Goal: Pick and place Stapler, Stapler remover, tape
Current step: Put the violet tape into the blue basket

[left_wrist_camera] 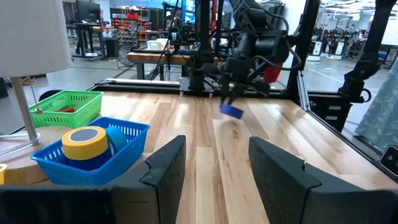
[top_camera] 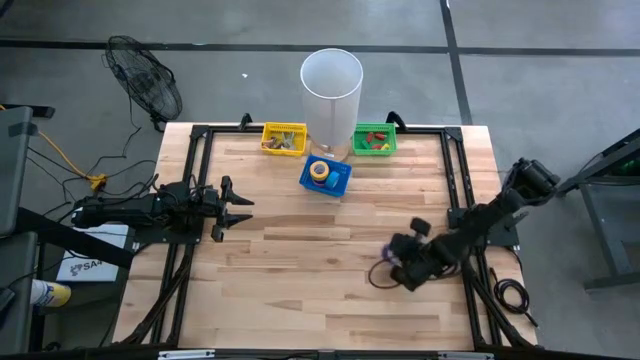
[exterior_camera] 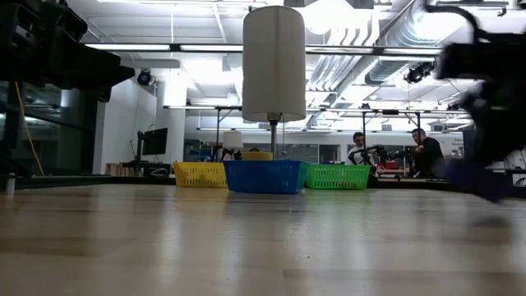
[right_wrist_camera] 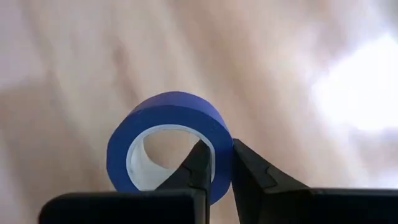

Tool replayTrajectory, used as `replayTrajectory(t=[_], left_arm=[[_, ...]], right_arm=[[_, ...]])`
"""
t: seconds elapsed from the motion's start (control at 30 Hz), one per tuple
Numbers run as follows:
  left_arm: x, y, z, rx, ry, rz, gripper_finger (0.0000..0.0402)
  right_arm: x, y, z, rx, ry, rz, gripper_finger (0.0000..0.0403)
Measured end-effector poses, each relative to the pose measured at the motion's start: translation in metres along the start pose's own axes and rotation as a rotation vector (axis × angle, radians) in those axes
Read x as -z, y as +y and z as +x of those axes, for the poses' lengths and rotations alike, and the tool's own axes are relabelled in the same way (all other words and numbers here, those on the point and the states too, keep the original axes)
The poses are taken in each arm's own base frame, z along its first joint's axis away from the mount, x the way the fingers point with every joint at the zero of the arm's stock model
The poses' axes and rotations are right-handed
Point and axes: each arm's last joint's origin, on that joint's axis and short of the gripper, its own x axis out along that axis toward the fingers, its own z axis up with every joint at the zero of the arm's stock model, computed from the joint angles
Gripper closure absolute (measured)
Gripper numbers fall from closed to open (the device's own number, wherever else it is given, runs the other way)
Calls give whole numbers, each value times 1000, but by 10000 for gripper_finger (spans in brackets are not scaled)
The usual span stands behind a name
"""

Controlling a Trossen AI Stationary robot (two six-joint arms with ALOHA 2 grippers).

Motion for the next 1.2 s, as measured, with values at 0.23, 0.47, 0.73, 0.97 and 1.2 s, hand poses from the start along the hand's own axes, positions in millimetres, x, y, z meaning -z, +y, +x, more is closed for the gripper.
replayTrajectory(t=[0.23,0.47,0.73,0.97,1.2], left_arm=[[0,0,0,0,0,0,227],[0,0,0,0,0,0,227],[0,0,0,0,0,0,227],[0,0,0,-3,0,0,227],[0,0,0,-6,1,0,227]], right_arm=[[-49,-15,18,143,-270,-132,376],[-106,-38,32,215,-465,-184,376],[-141,-68,43,305,-544,-294,376],[-156,-80,74,394,-529,-512,376],[-161,-80,95,498,-532,-654,376]])
